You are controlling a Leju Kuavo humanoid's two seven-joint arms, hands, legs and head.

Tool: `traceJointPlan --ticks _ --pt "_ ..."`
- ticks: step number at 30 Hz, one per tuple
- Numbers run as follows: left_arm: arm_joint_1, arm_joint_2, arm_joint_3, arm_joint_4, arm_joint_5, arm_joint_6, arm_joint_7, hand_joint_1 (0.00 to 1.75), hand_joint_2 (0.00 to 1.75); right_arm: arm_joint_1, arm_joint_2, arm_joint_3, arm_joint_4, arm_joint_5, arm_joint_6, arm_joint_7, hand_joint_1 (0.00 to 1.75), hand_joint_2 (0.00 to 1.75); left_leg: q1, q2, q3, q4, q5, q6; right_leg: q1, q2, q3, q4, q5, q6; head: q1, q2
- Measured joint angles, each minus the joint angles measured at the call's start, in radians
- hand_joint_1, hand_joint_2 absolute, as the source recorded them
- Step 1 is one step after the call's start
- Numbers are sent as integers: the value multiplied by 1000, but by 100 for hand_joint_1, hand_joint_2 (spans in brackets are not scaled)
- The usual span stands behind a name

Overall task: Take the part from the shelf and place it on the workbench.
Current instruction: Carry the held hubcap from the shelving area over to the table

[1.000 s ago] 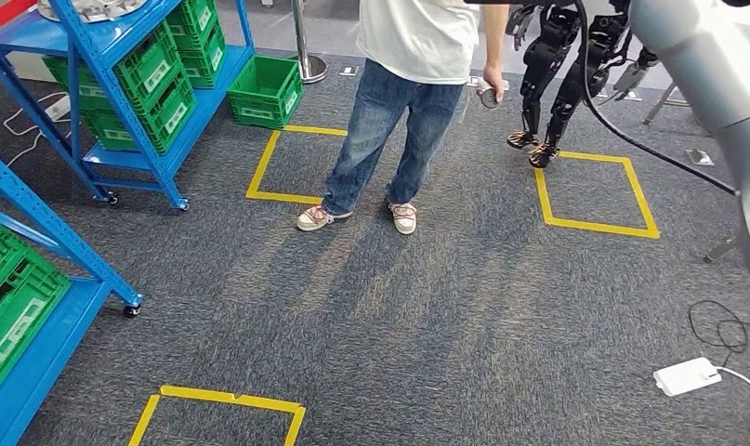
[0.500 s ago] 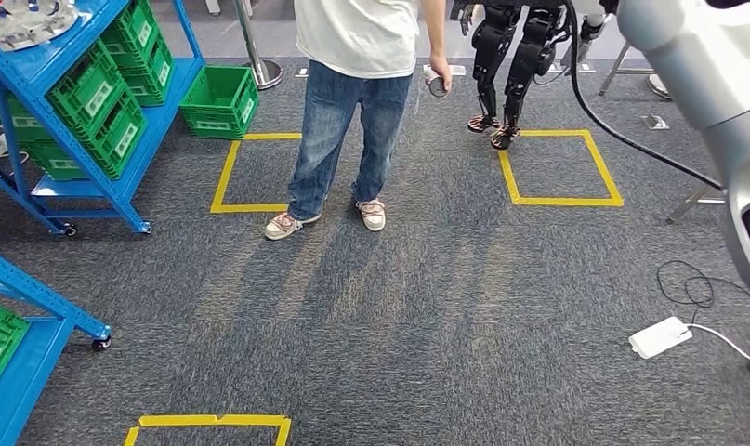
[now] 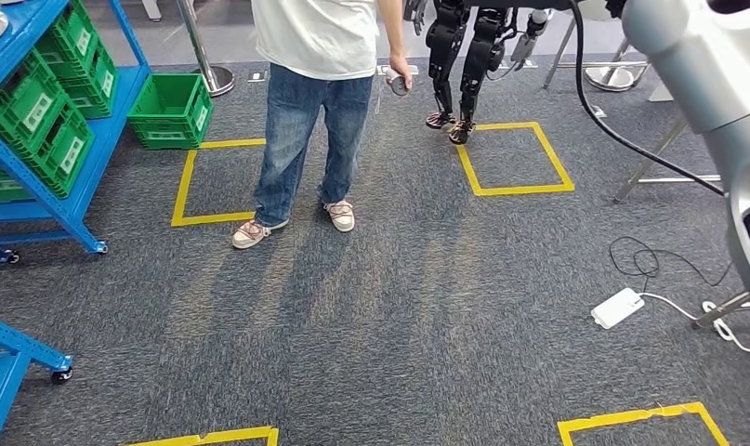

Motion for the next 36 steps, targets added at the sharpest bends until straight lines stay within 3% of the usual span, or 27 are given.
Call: traceJointPlan --ticks 2,4,5,7,9,11,13,14,15,16,17,19,21,23,25,27,29,30,31,32,34,36 --pt "-1 0 0 0 1 0 0 0 175 4 0 -1 2 1 -1 -1 175 175 -3 18 6 0 -6 -2 2 -17 58 -115 61 -5 0 0" --pt "-1 0 0 0 3 0 0 0 175 4 1 -4 2 1 -1 -1 175 175 -8 32 12 2 -14 -10 11 -42 124 -235 98 -16 0 0" --pt "-2 0 0 0 4 0 0 0 175 4 2 -5 2 2 -2 -1 175 175 -11 39 15 1 -18 -14 16 -49 140 -265 102 -22 -1 0" --pt "-2 -1 0 0 6 0 1 0 175 5 3 -6 4 3 -2 -1 175 175 -13 52 21 -2 -22 -22 19 -35 142 -271 99 -33 -1 0" --pt "-3 -2 0 0 8 -1 2 0 175 4 4 -9 5 4 -3 0 175 175 -11 39 19 11 -35 -32 14 -20 147 -276 99 -43 -1 0" --pt "-4 -3 0 0 8 -1 3 0 175 4 9 -13 6 6 -3 0 175 175 -8 -2 -21 93 -77 -40 8 -8 153 -280 98 -52 -3 0" --pt "-2 -3 0 1 8 -4 4 0 175 5 16 -14 6 9 -1 -1 175 175 -6 -26 -94 226 -128 -44 8 9 155 -280 95 -57 -4 0" --pt "0 -3 0 1 8 -7 5 0 175 5 18 -14 6 10 0 -1 175 175 -6 -29 -125 274 -135 -45 8 20 155 -279 94 -58 -4 0" --pt "0 -3 0 1 9 -9 6 0 175 5 20 -14 6 11 1 -2 175 175 -4 -30 -139 285 -122 -46 7 31 157 -279 93 -57 -4 0" --pt "1 -3 1 1 9 -11 6 0 175 5 21 -14 6 12 2 -2 175 175 -2 -32 -134 256 -90 -46 7 41 160 -278 91 -55 -4 0" --pt "1 -3 1 1 9 -13 6 0 175 5 21 -14 6 12 2 -2 175 175 1 -39 -112 194 -45 -46 6 51 163 -276 88 -52 -4 0" --pt "1 -3 3 2 9 -14 7 0 175 4 21 -14 6 13 2 -2 175 175 8 -77 -58 68 13 -45 5 69 164 -270 81 -42 -4 0" --pt "1 -4 6 3 9 -17 8 0 175 5 21 -14 7 13 2 -2 175 175 9 -99 -35 20 17 -40 2 89 158 -268 81 -29 -4 0" --pt "0 -4 8 3 9 -18 8 0 175 6 20 -14 8 13 2 -2 175 175 6 -83 -29 13 17 -26 -2 105 153 -272 84 -15 -4 0" --pt "-1 -4 9 2 9 -19 8 0 175 6 17 -16 9 13 2 -1 175 175 8 -64 -22 6 19 -12 0 71 137 -240 67 -7 -2 0" --pt "0 -3 10 2 9 -20 7 0 175 6 16 -17 10 14 2 -2 175 175 6 -44 -17 2 16 -2 4 18 81 -129 19 -4 0 0" --pt "0 -3 10 2 8 -22 8 0 175 12 17 -17 11 17 2 -2 175 175 1 -24 -13 3 11 4 3 2 11 -7 -21 -2 0 0" --pt "1 -3 10 2 8 -23 8 0 175 15 17 -17 13 20 2 -3 175 175 -1 -13 -11 3 8 5 3 0 -3 13 -17 -3 0 0" --pt "1 -3 10 2 7 -25 8 0 175 17 17 -17 14 22 2 -3 175 175 -3 -4 -8 3 4 5 4 -2 4 -8 5 -6 0 0" --pt "0 -3 10 2 5 -28 8 0 175 17 17 -17 14 23 2 -4 175 175 -4 5 -3 3 -1 4 5 -7 31 -65 39 -10 0 0" --pt "0 -3 10 2 2 -33 8 0 175 16 18 -18 14 27 4 -6 175 175 -9 21 8 3 -11 -1 15 -42 103 -204 91 -22 0 0" --pt "-1 -3 10 2 -1 -36 8 0 175 12 18 -18 15 33 10 -8 175 175 -14 35 17 2 -21 -10 26 -62 138 -269 101 -34 -1 0"
